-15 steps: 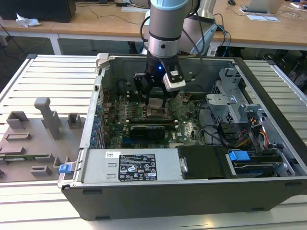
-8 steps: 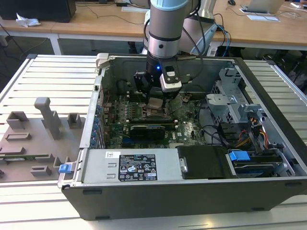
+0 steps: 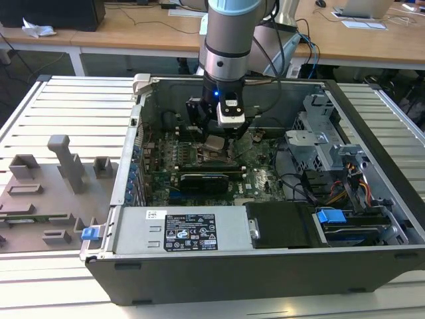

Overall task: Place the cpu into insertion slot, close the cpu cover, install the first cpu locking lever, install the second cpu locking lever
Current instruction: 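Place the cpu into insertion slot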

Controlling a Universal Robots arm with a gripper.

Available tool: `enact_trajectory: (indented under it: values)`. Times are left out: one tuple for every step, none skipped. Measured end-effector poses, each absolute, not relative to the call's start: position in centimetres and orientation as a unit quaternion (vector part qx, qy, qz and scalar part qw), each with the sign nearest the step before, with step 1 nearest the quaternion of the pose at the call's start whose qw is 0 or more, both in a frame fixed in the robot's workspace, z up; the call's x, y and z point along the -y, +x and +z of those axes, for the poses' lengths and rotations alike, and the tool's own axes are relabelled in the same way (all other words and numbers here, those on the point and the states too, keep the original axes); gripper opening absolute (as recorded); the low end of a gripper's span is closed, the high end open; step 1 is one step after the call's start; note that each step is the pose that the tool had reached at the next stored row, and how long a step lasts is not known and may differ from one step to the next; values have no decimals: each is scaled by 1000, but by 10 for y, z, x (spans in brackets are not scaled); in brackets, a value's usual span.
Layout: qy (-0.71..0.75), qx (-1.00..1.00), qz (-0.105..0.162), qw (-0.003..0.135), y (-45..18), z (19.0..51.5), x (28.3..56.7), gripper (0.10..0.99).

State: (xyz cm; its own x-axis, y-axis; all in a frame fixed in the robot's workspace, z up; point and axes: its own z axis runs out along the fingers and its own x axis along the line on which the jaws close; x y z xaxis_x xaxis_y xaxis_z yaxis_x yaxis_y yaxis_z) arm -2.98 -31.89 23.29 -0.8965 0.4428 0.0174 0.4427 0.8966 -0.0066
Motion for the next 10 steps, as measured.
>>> enact_trajectory:
  values:
    - [-233,972,1,9,-30,233,319,545]
    - [-243,970,1,9,-30,233,319,545]
    - [-249,968,1,9,-30,233,319,545]
    - [-255,967,1,9,-30,233,319,545]
    - [-264,965,1,9,-30,233,319,545]
    - [-272,962,1,9,-30,233,319,545]
    - [-277,961,1,9,-30,232,319,545]
    - [-282,959,1,9,-30,232,319,545]
    - [-288,957,1,9,-30,232,319,545]
    - [-292,956,1,9,-30,232,319,545]
